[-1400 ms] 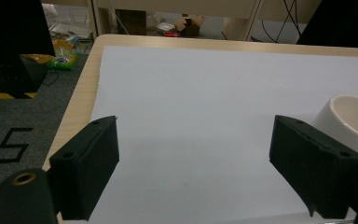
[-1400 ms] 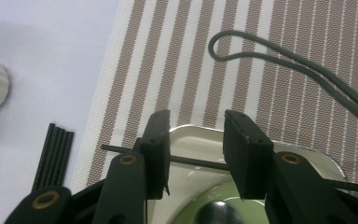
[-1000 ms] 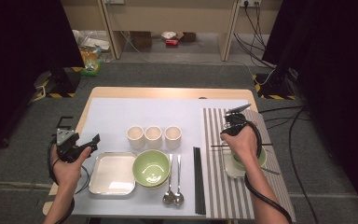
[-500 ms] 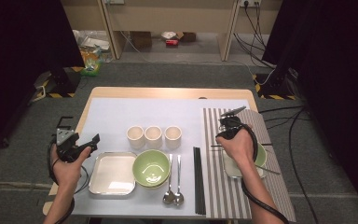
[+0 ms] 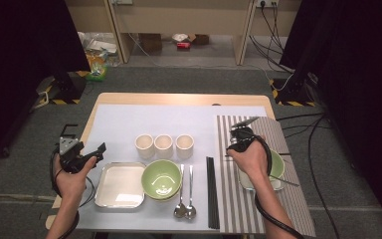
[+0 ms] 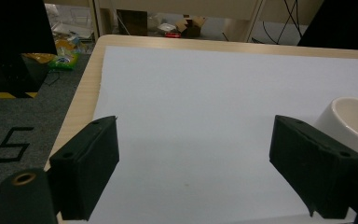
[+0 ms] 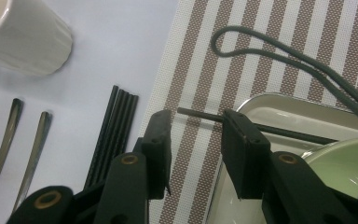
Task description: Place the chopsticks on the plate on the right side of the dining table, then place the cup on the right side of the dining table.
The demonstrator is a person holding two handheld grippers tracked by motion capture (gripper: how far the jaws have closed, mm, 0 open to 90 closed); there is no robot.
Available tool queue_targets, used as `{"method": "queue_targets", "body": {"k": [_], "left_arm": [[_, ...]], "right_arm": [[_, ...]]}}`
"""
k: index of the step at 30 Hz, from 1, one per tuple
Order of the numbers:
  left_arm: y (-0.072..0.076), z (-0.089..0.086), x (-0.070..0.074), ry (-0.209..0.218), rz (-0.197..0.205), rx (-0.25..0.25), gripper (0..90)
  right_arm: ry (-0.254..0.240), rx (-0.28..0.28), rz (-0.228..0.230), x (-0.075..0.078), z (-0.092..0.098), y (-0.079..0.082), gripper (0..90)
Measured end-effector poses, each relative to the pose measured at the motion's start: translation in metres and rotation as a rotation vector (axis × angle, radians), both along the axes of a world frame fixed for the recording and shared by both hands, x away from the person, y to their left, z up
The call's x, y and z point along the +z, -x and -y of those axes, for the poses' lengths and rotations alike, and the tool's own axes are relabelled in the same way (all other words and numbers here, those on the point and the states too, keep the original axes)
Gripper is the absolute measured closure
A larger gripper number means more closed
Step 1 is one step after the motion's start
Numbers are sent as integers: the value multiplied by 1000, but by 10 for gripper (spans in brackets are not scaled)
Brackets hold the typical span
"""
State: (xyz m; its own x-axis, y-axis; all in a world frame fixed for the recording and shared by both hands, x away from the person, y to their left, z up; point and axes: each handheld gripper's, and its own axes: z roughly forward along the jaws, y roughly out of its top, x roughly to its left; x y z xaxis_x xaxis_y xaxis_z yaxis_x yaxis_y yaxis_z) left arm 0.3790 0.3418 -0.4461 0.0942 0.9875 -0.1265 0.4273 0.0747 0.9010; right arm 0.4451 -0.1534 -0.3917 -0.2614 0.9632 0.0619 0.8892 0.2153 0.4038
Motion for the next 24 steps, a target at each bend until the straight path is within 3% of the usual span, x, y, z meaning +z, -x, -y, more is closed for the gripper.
{"method": "queue_targets", "body": {"k": [24], "left_arm": [[0, 1, 0, -2, 0, -1, 149]], "right_arm": [[-8, 14, -31, -5, -3, 8, 647]]}}
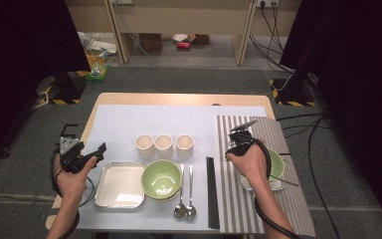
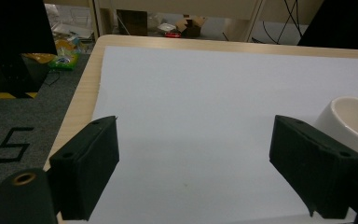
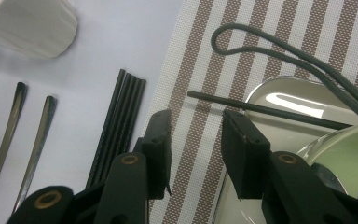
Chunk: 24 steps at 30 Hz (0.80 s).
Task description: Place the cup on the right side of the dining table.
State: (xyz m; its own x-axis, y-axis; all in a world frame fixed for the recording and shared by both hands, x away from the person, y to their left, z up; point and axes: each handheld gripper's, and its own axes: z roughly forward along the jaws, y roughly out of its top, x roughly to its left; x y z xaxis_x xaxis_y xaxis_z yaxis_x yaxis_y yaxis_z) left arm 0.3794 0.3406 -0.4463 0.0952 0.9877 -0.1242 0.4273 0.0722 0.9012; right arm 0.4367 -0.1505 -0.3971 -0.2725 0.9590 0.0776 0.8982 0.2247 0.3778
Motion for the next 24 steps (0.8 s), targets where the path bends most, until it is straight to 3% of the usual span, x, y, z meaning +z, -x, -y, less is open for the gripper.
{"method": "queue_targets", "body": {"k": [24], "left_arm": [[2, 1, 2, 2, 10, -13, 149]], "right_arm": [[-12, 12, -92, -16, -24, 22, 710]]}}
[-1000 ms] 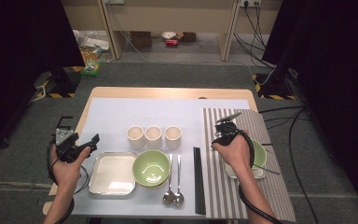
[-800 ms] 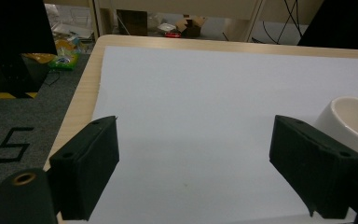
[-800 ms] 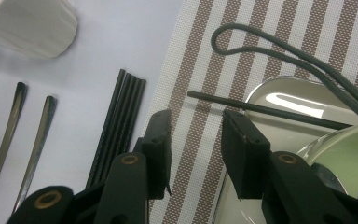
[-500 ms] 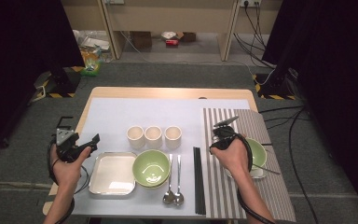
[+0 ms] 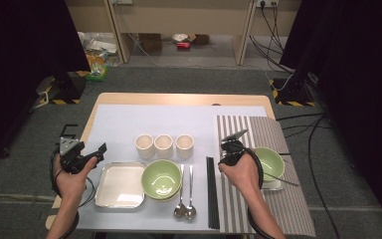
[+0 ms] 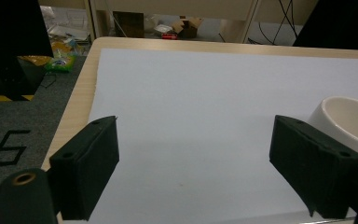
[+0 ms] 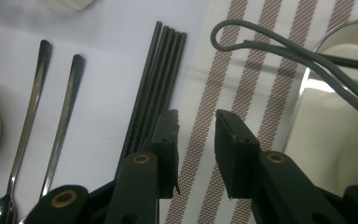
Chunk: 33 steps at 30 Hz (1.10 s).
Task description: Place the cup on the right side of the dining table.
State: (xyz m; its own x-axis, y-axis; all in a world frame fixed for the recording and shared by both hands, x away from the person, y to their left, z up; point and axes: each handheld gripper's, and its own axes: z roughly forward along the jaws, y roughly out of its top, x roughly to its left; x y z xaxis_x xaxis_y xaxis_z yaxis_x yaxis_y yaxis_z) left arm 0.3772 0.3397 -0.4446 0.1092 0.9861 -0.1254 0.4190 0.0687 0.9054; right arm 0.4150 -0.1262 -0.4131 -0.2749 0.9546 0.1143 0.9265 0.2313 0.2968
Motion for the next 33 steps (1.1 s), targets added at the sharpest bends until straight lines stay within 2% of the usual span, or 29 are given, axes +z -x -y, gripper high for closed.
{"method": "queue_targets", "body": {"k": [17, 20, 30, 33], "left_arm": [[0, 0, 0, -1, -2, -3, 149], [0, 0, 0, -1, 0, 0, 149], [0, 0, 0, 1, -1, 0, 149], [0, 0, 0, 1, -1, 0, 149]], "right_arm": [[10, 27, -49, -22, -18, 7, 744], [9, 12, -60, -24, -21, 8, 750], [29, 13, -77, -31, -25, 9, 765], [47, 11, -70, -32, -26, 9, 779]]}}
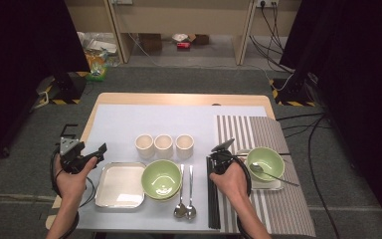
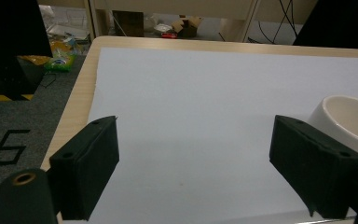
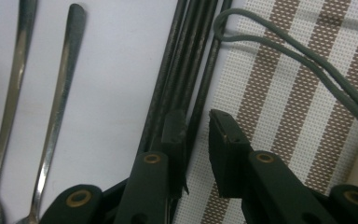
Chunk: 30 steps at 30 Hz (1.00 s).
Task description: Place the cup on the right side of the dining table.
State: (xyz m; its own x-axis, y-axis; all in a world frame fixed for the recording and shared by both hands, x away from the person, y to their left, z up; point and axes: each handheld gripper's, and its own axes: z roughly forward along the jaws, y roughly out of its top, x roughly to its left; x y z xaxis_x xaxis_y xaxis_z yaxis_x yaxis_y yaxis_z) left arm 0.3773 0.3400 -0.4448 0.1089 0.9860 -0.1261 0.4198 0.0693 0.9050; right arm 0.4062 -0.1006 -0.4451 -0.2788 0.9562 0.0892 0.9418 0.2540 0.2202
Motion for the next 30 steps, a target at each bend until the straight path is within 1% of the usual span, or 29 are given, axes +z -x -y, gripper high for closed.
{"method": "queue_targets", "body": {"k": [2, 5, 7, 10, 12, 18, 20, 21, 24, 28, 29, 30], "left_arm": [[0, 0, 0, -1, 0, 0, 149], [0, 0, 0, 0, 1, 0, 149], [0, 0, 0, 0, 1, -1, 149], [0, 0, 0, 0, 1, -1, 149], [0, 0, 0, -1, 1, 0, 149], [0, 0, 0, 0, 1, 0, 149], [0, 0, 1, 0, 2, -1, 149], [0, 0, 1, -1, 2, -1, 149], [1, 0, 1, -2, -3, 0, 149], [1, 0, 1, -3, -3, -1, 149], [0, 0, 1, -1, 3, 0, 149], [1, 0, 1, -2, -3, 0, 149]], "right_arm": [[8, 6, -6, -1, 0, 0, 795], [17, 13, -1, -1, 1, 0, 810], [19, -7, -8, -1, 0, 1, 819], [35, -9, -12, -1, 1, 0, 848], [34, -10, -14, -1, 3, 0, 852], [12, -61, -23, -1, 8, 0, 863], [15, -72, -16, -1, 10, -1, 863], [7, -76, -16, -1, 13, -2, 864], [10, -104, -10, 0, 16, -4, 864], [18, -124, -3, 0, 20, -6, 864], [14, -125, -2, 0, 22, -7, 863], [17, -130, 5, 0, 23, -7, 863]]}}
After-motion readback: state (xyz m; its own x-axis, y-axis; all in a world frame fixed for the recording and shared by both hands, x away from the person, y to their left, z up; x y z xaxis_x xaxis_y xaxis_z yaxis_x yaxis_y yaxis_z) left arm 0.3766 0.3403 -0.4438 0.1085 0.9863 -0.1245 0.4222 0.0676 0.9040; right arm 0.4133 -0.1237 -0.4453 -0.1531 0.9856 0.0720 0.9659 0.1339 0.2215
